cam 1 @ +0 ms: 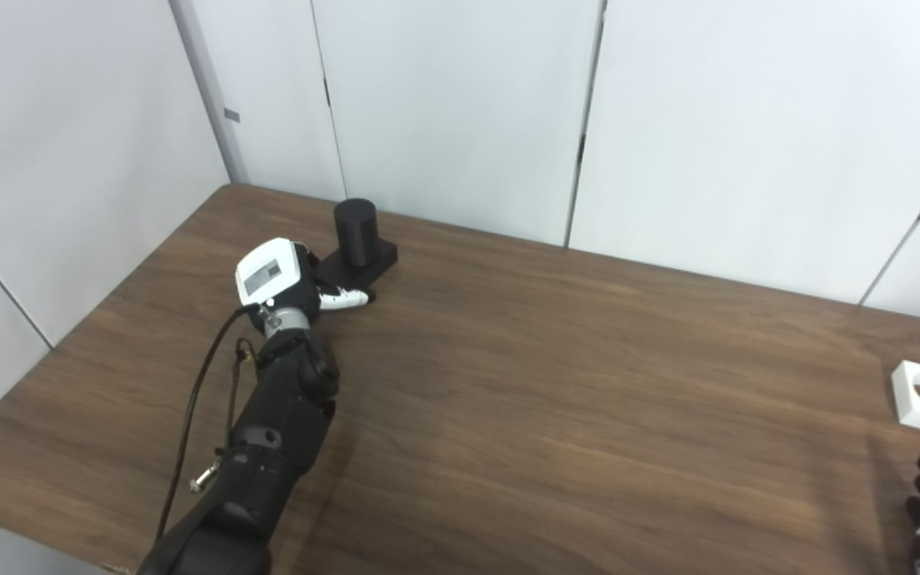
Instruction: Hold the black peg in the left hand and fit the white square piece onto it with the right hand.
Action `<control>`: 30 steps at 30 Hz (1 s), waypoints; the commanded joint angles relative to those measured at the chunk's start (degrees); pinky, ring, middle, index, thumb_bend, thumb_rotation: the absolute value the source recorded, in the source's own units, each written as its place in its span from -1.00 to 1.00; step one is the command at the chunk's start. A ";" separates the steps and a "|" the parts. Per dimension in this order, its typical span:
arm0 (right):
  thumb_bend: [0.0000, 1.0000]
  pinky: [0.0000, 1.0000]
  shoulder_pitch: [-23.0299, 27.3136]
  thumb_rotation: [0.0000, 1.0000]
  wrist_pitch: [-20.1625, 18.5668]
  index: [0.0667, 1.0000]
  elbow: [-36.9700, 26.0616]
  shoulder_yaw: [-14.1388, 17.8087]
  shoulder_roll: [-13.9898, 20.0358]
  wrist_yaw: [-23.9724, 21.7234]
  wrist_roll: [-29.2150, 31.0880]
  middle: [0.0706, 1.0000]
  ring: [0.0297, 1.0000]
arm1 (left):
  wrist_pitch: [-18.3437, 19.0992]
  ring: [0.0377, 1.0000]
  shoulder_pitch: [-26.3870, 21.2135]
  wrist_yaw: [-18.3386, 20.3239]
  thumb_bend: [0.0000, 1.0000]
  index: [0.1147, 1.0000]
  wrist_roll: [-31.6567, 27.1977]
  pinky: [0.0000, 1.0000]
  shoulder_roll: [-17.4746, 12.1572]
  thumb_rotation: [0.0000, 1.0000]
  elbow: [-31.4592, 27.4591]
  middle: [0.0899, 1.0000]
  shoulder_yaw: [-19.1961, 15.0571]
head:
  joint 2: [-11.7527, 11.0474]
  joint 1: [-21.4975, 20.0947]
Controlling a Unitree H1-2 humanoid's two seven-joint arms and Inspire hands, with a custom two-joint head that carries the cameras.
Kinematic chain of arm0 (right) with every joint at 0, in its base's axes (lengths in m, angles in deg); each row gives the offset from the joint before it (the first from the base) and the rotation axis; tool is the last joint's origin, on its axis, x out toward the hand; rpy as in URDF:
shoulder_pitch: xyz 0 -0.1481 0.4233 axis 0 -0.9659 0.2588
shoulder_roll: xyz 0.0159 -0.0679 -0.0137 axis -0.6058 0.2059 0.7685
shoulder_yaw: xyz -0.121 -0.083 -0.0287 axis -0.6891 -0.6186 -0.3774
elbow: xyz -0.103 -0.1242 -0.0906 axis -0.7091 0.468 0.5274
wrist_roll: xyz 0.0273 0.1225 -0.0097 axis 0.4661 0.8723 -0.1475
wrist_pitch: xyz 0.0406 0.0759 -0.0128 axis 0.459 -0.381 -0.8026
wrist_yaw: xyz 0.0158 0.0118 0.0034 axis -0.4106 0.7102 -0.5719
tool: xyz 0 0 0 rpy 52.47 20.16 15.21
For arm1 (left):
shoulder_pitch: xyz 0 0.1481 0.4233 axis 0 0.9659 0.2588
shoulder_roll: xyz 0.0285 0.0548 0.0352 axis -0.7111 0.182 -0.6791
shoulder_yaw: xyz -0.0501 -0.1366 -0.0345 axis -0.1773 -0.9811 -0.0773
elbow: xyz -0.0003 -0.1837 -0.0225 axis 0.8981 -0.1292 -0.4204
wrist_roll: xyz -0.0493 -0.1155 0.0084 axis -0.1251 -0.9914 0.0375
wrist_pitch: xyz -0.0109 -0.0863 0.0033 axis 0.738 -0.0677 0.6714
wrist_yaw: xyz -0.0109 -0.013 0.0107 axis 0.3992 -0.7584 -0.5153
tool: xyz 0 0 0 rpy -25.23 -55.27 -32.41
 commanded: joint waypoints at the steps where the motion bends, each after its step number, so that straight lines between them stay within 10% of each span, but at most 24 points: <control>1: -0.01 1.00 -0.50 0.86 0.12 1.00 -0.18 -0.34 0.25 -0.77 -0.38 0.93 0.97 | -1.13 0.59 -0.79 -1.96 0.04 -0.17 -1.30 0.48 -1.29 -0.91 -2.14 0.41 0.86 | 0.08 -0.13; 10: -0.05 1.00 -0.51 0.85 0.69 1.00 -0.02 -0.71 -0.25 -0.77 -0.84 0.92 0.98 | -5.68 0.51 2.18 -0.95 0.04 -0.16 -8.26 0.37 -2.20 -0.91 -5.62 0.39 2.94 | 0.47 -2.40; 30: 0.00 1.00 -0.48 0.82 -2.30 1.00 -1.49 -2.46 -1.45 -0.16 -1.02 0.91 1.00 | -14.41 0.60 16.65 11.82 0.01 -0.16 -13.79 0.41 -1.59 -0.90 -32.74 0.52 12.52 | 2.30 -8.92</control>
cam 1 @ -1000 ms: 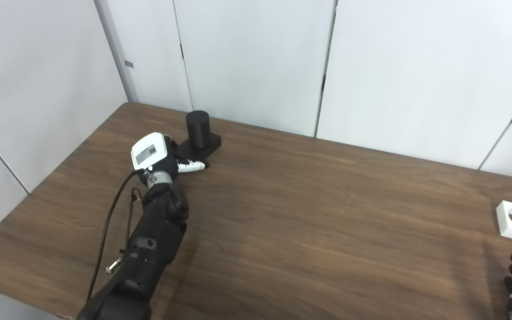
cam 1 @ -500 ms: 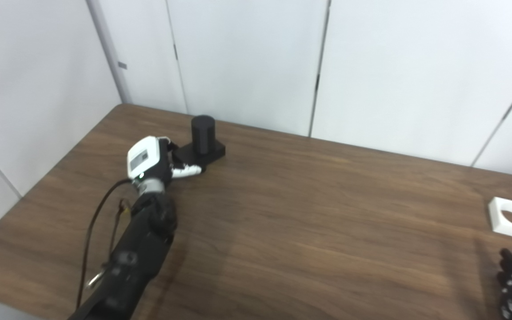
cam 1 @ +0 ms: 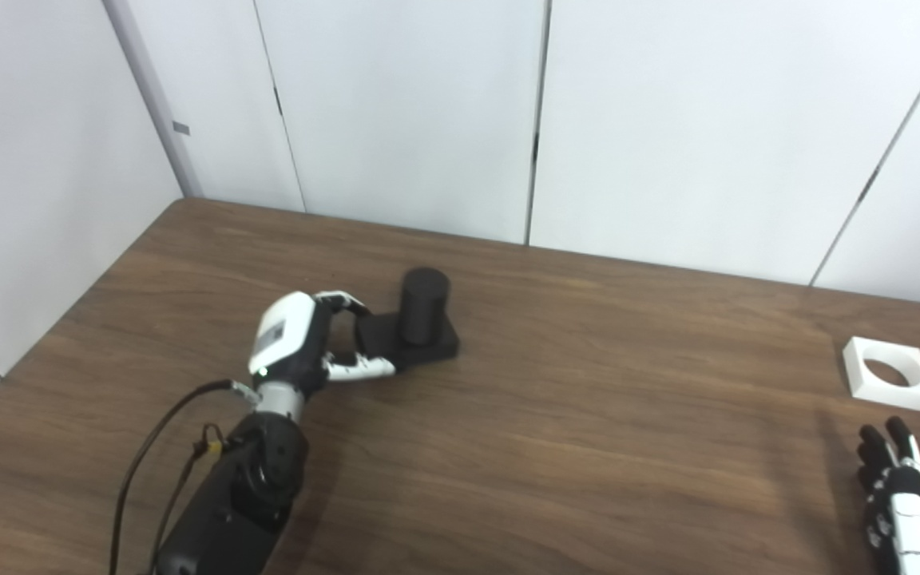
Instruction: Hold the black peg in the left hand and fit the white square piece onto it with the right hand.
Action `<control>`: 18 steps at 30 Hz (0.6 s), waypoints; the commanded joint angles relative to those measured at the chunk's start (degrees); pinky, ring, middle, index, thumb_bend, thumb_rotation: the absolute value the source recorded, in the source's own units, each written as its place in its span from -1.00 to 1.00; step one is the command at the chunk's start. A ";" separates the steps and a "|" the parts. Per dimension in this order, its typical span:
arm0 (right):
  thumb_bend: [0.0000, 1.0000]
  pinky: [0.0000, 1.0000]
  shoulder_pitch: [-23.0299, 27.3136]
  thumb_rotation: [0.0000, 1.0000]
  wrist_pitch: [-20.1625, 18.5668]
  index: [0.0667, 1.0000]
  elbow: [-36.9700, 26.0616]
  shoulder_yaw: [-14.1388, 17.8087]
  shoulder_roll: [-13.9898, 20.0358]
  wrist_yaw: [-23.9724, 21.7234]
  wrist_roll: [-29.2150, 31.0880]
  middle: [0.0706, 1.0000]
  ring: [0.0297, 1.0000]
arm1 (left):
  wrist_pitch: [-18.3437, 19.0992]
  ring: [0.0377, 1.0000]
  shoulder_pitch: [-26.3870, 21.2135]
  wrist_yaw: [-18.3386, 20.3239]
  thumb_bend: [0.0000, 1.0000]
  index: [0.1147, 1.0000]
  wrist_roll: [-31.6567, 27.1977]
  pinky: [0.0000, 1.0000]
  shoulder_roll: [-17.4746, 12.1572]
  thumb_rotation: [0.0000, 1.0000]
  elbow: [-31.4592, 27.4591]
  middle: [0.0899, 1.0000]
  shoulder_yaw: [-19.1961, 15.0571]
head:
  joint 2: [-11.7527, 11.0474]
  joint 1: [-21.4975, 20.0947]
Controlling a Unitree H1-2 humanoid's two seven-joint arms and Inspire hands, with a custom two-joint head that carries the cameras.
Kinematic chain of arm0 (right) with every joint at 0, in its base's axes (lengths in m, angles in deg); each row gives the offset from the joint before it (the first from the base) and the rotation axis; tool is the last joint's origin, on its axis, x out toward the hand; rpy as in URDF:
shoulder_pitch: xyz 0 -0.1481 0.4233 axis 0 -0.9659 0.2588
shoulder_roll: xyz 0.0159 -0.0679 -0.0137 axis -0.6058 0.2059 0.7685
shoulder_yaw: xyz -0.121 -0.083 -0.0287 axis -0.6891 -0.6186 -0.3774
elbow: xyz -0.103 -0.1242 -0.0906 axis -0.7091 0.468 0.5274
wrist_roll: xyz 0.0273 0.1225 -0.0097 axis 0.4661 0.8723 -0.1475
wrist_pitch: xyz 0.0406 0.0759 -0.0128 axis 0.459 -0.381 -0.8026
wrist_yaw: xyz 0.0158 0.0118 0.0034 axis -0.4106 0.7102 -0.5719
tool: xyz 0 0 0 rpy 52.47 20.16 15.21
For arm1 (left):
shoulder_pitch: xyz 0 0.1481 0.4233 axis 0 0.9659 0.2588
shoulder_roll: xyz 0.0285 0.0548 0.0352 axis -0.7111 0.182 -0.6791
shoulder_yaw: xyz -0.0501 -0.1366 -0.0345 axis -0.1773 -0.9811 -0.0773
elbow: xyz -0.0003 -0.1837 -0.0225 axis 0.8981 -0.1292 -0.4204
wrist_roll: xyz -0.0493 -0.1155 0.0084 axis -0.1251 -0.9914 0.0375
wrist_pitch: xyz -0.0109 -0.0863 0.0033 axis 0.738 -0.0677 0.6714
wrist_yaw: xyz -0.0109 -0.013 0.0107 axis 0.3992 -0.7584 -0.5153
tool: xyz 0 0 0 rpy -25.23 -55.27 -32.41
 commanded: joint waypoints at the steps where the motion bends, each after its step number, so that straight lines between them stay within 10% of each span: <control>1: 0.01 1.00 -0.36 0.83 -1.29 1.00 -1.39 -1.17 -1.20 -0.51 -0.46 0.91 1.00 | -2.34 0.61 -0.60 1.73 0.01 -0.16 -0.22 0.42 0.44 -0.90 -3.79 0.53 1.41 | 0.10 -0.22; 18: 0.06 1.00 0.49 0.85 -4.85 1.00 -3.33 -3.33 -2.67 2.56 -2.98 0.88 1.00 | -8.60 0.57 5.83 5.93 0.02 -0.16 0.70 0.35 3.36 -0.91 -8.32 0.53 8.66 | 3.15 -5.99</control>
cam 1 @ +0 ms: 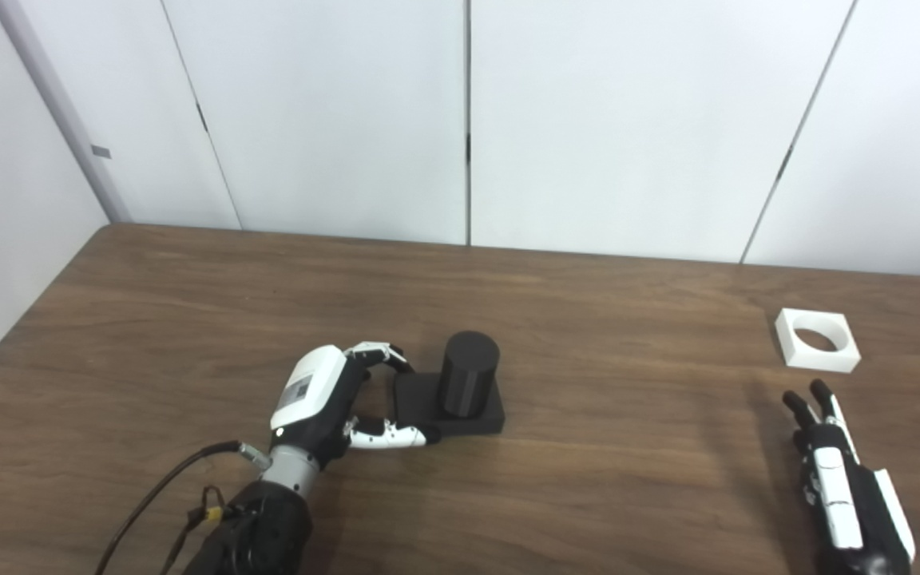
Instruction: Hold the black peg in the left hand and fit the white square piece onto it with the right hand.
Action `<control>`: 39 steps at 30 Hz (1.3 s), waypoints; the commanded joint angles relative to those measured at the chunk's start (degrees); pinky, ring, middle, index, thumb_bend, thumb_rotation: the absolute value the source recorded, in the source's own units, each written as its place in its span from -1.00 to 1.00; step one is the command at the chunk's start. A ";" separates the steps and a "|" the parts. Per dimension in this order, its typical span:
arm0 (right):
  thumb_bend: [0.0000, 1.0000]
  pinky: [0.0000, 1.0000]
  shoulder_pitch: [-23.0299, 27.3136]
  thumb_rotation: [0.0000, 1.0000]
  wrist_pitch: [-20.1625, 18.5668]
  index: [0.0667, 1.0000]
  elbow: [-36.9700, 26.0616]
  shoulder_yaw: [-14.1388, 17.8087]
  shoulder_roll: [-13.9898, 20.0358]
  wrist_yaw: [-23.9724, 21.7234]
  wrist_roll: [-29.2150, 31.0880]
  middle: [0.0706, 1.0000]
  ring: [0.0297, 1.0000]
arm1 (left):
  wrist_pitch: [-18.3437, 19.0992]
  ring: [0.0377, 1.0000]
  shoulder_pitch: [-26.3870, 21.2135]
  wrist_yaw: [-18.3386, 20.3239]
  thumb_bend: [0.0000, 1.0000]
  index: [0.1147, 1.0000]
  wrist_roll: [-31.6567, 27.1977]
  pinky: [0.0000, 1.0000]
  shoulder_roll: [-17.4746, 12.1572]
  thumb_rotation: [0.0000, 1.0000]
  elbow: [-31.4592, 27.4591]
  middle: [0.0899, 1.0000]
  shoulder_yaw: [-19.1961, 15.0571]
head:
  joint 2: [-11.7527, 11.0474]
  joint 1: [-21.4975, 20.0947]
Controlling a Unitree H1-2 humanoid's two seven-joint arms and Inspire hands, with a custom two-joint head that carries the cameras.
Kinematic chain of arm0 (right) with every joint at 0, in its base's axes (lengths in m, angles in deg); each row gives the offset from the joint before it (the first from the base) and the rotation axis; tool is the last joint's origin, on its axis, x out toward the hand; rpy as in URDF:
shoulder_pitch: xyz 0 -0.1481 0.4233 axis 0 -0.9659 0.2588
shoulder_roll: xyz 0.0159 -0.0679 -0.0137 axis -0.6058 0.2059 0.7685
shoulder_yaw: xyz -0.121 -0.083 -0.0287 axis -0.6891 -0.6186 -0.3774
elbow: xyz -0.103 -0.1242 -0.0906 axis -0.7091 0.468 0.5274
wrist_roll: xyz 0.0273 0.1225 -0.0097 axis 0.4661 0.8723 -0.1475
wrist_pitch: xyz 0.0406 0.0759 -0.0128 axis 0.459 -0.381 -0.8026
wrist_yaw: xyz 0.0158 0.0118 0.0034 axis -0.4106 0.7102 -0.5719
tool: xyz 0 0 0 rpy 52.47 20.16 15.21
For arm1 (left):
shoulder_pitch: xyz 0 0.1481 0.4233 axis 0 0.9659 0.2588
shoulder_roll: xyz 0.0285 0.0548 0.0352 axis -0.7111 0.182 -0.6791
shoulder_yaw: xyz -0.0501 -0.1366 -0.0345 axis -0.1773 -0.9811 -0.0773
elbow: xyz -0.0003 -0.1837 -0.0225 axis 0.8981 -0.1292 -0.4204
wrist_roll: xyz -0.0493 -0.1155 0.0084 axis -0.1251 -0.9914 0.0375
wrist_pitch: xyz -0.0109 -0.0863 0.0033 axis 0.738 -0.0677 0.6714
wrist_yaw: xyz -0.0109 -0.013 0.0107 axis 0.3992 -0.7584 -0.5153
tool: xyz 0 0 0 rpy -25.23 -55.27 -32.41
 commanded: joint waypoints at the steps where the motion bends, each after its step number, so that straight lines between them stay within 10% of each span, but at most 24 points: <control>1: 0.08 1.00 0.30 0.86 -1.79 1.00 -1.34 -1.29 -2.28 -0.33 -0.63 0.88 1.00 | -2.67 0.57 1.23 2.33 0.02 -0.16 -0.34 0.36 0.56 -0.91 -1.61 0.53 2.31 | 0.15 -0.09; 17: 0.09 1.00 0.89 0.87 -3.18 1.00 -2.44 -2.37 -2.76 1.48 -1.08 0.86 1.00 | -9.96 0.57 7.87 1.98 0.02 -0.16 5.47 0.36 1.54 -0.91 -0.56 0.51 10.32 | 1.65 -1.43; 39: 0.01 1.00 1.30 0.88 -4.41 1.00 -4.38 -4.98 -3.83 3.40 -3.00 0.84 0.95 | -9.18 0.59 8.09 2.45 0.03 -0.16 19.12 0.67 -2.34 -0.91 -0.85 0.46 12.52 | 4.18 -7.04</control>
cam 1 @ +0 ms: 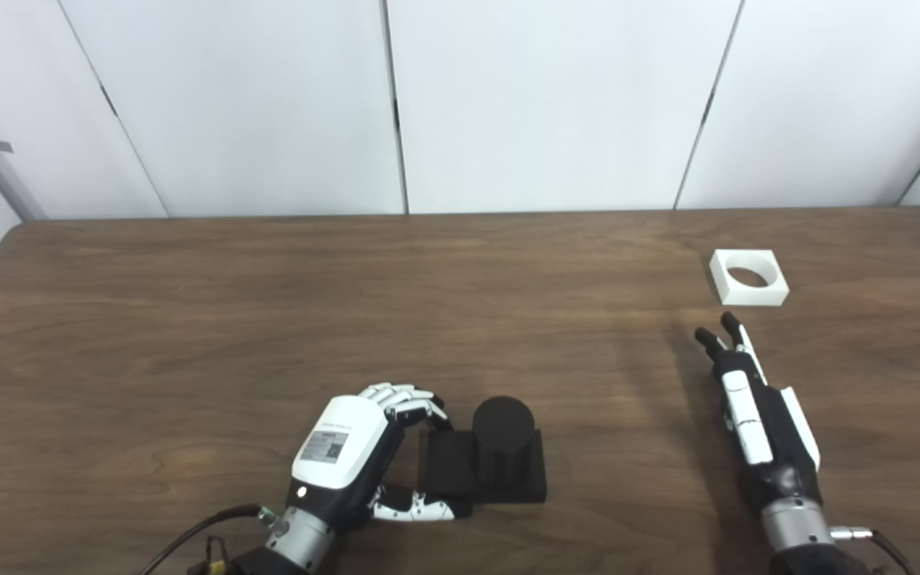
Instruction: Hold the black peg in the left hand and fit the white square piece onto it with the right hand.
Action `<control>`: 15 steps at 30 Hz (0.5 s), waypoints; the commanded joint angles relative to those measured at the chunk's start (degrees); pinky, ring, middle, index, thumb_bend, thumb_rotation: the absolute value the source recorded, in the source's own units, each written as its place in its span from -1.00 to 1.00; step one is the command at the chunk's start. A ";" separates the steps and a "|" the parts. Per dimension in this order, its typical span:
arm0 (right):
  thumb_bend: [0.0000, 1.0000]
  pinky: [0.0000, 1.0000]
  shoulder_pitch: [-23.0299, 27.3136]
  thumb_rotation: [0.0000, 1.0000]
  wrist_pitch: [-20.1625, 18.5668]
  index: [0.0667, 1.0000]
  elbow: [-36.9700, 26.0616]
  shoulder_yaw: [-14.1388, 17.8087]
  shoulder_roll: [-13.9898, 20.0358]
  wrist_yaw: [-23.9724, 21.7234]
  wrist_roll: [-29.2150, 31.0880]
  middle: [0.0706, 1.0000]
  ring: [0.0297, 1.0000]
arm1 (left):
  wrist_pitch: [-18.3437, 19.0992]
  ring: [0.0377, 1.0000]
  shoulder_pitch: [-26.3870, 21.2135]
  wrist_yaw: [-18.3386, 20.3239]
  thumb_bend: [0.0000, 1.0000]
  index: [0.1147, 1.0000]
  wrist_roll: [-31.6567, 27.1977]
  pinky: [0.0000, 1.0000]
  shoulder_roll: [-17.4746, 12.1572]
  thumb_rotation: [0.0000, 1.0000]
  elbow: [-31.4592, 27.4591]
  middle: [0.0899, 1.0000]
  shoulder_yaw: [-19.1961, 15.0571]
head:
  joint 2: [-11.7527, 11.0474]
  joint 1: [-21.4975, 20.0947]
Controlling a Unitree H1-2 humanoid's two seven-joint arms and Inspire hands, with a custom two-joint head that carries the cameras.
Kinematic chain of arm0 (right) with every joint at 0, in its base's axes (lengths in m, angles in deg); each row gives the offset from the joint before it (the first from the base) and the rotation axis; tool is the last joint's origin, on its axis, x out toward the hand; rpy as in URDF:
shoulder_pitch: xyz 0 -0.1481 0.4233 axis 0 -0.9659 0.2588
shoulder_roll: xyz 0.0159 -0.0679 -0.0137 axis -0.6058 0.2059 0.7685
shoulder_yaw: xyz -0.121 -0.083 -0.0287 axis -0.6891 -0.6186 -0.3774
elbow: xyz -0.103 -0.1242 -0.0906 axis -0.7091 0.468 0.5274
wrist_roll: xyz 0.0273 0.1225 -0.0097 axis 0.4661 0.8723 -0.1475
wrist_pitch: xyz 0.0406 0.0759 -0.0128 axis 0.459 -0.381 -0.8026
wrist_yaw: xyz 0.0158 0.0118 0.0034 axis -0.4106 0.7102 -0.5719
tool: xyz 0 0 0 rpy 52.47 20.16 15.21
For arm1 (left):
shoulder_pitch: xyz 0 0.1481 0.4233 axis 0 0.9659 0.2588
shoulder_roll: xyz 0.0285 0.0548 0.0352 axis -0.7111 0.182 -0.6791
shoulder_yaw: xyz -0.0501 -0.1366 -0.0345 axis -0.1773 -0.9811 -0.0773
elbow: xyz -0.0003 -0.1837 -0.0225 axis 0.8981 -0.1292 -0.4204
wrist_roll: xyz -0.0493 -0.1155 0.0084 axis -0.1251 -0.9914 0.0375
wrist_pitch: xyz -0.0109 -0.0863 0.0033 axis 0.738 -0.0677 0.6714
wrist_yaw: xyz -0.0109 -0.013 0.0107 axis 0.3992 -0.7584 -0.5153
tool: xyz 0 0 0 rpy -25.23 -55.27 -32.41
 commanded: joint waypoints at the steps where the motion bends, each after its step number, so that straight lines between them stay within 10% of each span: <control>1: 0.00 1.00 0.66 0.89 -0.39 1.00 -1.32 -0.83 -3.21 -0.34 -0.33 0.84 0.96 | 1.24 0.59 1.84 4.87 0.03 -0.16 3.22 0.67 -1.40 -0.91 1.13 0.47 1.73 | 0.15 -0.53; 15: 0.09 1.00 3.54 0.81 -8.88 0.99 -8.66 -0.39 0.48 -1.08 -2.80 0.85 0.95 | 5.14 0.61 0.69 11.41 0.03 -0.16 -0.04 0.61 -2.01 -0.91 -0.64 0.49 0.45 | 0.28 -4.45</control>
